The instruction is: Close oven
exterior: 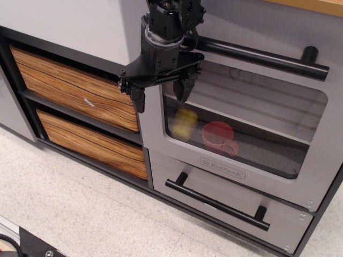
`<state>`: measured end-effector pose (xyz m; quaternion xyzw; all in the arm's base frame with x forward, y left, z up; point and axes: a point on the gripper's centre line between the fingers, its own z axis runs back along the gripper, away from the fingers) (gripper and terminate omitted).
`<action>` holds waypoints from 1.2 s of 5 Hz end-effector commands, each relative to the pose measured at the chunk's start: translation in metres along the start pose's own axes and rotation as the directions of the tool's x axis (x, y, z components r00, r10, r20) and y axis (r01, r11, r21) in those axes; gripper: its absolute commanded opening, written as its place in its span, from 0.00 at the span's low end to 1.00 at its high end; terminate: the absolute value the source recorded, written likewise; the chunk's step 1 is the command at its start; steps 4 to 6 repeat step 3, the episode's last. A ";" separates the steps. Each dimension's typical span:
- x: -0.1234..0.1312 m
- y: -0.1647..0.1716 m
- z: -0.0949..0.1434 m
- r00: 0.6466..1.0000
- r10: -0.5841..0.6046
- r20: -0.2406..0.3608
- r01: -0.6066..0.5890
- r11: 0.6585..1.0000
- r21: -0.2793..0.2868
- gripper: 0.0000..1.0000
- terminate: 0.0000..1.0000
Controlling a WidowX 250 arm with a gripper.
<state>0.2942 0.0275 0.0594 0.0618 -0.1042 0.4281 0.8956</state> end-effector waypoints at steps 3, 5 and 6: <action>0.017 -0.007 0.024 0.999 0.002 0.036 -0.001 0.999 -0.054 1.00 1.00; 0.017 -0.007 0.024 0.999 0.002 0.036 -0.001 0.999 -0.054 1.00 1.00; 0.017 -0.007 0.024 0.999 0.002 0.036 -0.001 0.999 -0.054 1.00 1.00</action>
